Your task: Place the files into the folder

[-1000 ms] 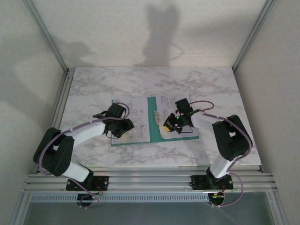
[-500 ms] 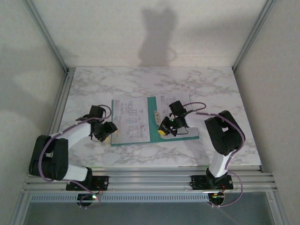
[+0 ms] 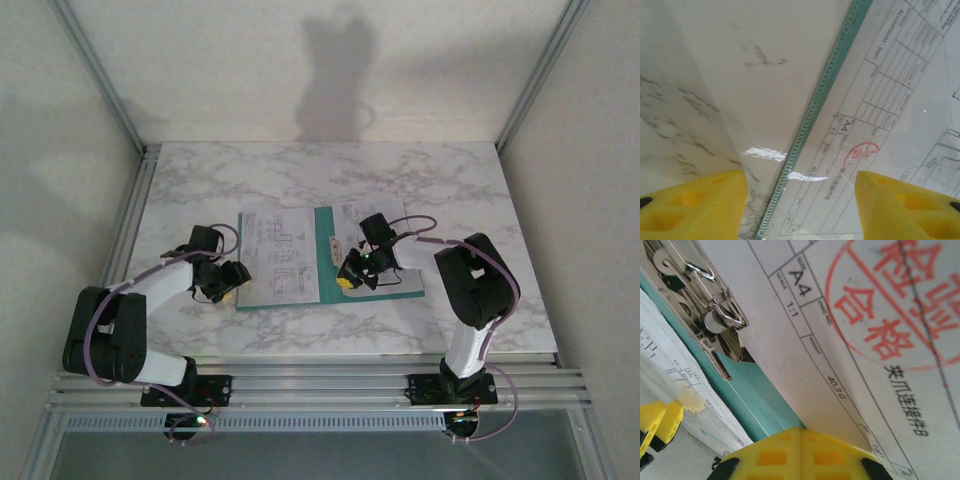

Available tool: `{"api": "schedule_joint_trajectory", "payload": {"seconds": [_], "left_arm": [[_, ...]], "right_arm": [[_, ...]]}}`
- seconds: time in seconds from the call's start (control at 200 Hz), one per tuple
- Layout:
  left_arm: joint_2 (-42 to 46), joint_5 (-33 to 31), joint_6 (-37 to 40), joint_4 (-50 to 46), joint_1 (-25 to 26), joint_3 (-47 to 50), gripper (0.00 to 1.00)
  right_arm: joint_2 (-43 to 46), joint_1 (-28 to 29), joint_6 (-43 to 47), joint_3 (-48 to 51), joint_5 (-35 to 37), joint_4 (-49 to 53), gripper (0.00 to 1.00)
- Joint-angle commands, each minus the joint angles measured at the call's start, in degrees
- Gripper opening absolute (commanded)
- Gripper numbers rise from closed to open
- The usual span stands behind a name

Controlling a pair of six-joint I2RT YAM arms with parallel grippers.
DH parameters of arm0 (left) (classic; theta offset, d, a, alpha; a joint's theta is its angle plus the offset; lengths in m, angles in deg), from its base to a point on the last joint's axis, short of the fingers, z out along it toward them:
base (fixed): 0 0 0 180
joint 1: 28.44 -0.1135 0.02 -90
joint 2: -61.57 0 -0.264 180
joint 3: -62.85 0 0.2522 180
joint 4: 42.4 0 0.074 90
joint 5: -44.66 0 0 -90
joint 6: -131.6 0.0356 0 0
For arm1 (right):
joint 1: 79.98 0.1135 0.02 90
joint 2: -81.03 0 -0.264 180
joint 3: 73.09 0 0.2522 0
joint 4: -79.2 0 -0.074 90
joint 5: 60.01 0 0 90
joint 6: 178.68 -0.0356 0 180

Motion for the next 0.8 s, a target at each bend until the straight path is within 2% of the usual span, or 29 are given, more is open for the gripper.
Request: {"api": "schedule_joint_trajectory", "payload": {"seconds": [0.0, 0.145, 0.31, 0.561, 0.796], "left_arm": [[-1.8, 4.2, -1.8, 4.5, 6.0, -0.3, 0.59], [-2.6, -2.9, -4.4, 0.2, 11.6, -0.9, 0.59], [0.6, -9.9, -7.0, -5.0, 12.1, 0.1, 0.60], [9.4, -5.0, -16.0, -9.0, 13.2, 3.4, 0.62], [12.1, -6.7, -17.9, -11.6, 13.6, 5.4, 0.62]], "right_arm": [[-4.0, 0.2, 1.4, 1.1, 5.6, 7.0, 0.00], [-4.2, 0.2, 1.0, 0.8, 5.6, 7.0, 0.00], [-4.0, 0.1, 0.9, 0.5, 5.7, 7.2, 0.00], [-4.3, 0.2, 0.2, 0.4, 5.5, 7.0, 0.00], [-4.2, 0.2, -0.1, 0.5, 5.4, 6.7, 0.00]]}}
